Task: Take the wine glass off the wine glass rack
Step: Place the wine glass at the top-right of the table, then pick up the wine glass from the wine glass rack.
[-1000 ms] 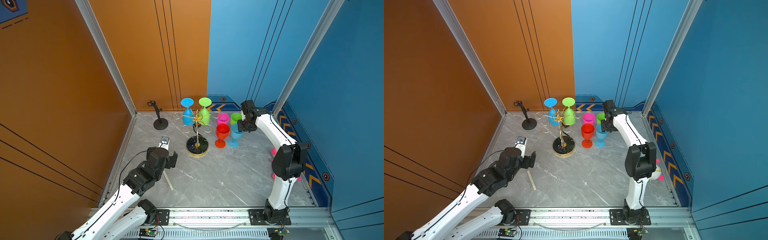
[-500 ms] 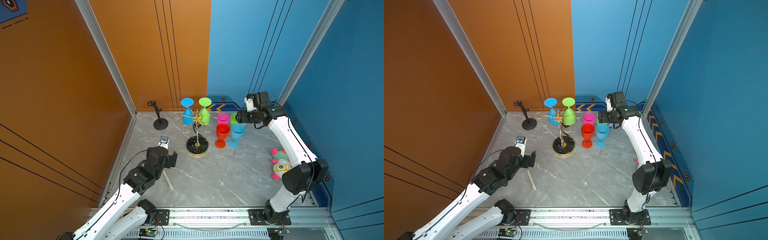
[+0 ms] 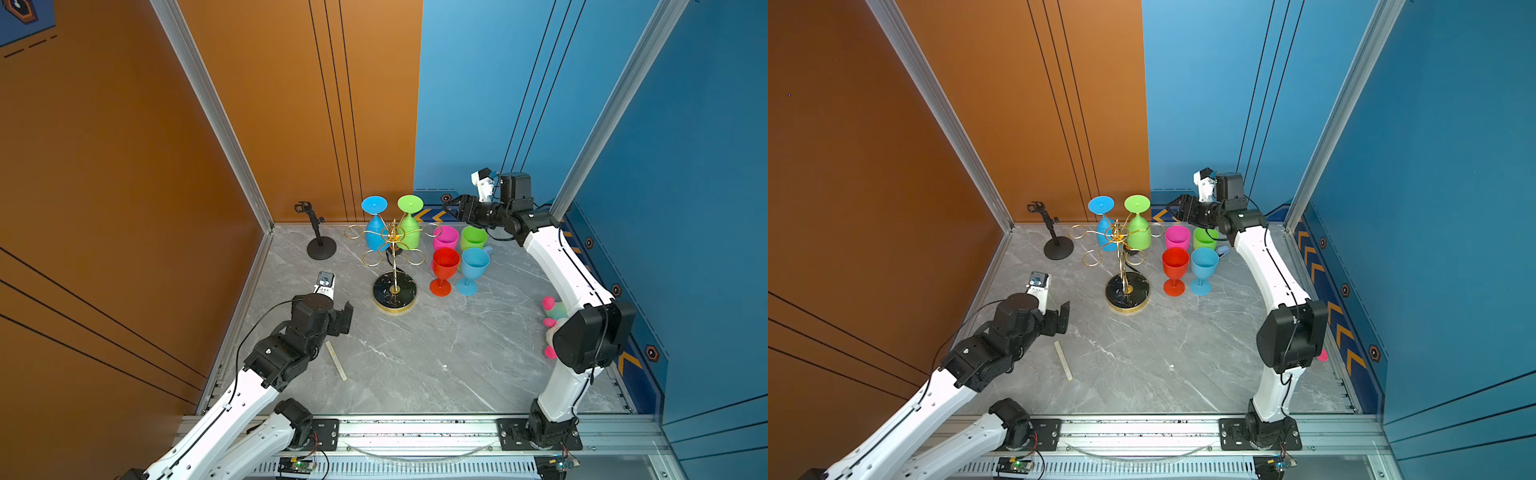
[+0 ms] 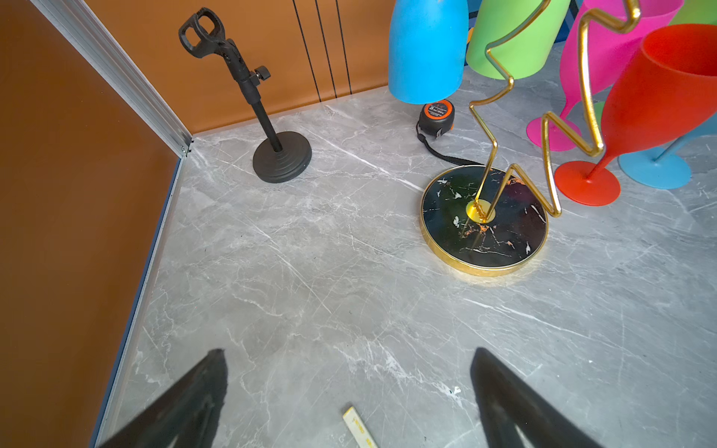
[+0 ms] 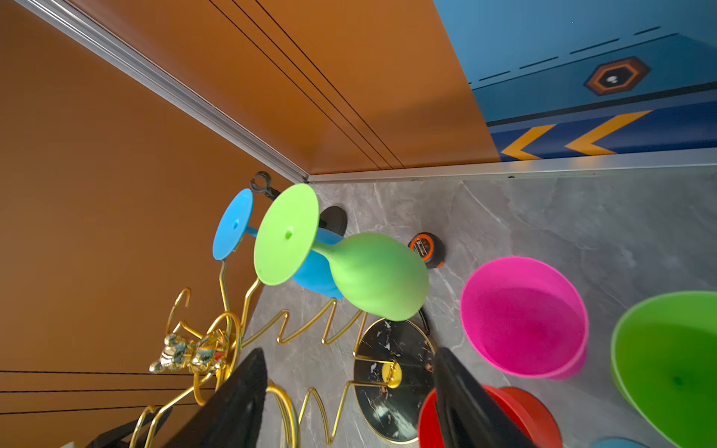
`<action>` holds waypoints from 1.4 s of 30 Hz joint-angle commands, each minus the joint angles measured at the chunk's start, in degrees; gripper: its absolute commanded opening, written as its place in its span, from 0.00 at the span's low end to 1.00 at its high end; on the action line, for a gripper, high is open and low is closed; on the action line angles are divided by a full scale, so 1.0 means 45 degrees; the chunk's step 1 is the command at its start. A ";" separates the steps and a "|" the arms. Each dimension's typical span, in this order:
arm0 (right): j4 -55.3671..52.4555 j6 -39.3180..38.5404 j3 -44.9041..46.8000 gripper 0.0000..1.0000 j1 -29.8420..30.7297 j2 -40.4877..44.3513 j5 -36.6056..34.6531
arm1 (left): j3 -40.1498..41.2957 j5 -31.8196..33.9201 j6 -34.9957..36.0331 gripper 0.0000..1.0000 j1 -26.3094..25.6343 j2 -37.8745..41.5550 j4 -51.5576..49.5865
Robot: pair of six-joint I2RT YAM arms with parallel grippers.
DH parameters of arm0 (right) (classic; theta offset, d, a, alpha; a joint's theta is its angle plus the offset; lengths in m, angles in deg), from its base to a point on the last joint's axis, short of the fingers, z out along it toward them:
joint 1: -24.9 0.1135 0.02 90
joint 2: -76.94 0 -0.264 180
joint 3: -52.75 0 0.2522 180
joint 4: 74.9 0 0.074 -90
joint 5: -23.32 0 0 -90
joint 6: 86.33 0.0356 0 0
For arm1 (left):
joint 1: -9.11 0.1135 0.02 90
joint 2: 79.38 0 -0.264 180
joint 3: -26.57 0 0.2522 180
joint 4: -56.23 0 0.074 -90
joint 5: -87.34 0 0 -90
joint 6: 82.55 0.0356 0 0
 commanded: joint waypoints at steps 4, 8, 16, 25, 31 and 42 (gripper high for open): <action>0.1306 0.1505 -0.1620 0.67 0.0423 -0.1470 0.1283 | -0.0229 -0.0263 -0.0208 0.98 0.0220 0.0166 -0.0018; 0.1511 0.1875 -0.2325 0.67 0.0693 -0.2143 0.1521 | -0.0230 -0.0406 -0.0232 0.98 0.0355 0.0161 0.0019; 0.1552 0.2332 -0.3374 0.63 0.1027 -0.3295 0.1613 | -0.0216 -0.0704 -0.0329 0.98 0.0622 0.0186 0.0078; 0.1642 0.2752 -0.3826 0.49 0.1052 -0.3871 0.1763 | -0.0187 -0.0835 -0.0381 0.98 0.0762 0.0185 0.0118; 0.1888 0.3132 -0.3966 0.39 0.1047 -0.4086 0.1994 | -0.0190 -0.0918 -0.0409 0.98 0.0848 0.0162 0.0130; 0.1920 0.3245 -0.4006 0.19 0.1047 -0.4001 0.2038 | -0.0189 -0.0991 -0.0444 0.98 0.0940 0.0181 0.0137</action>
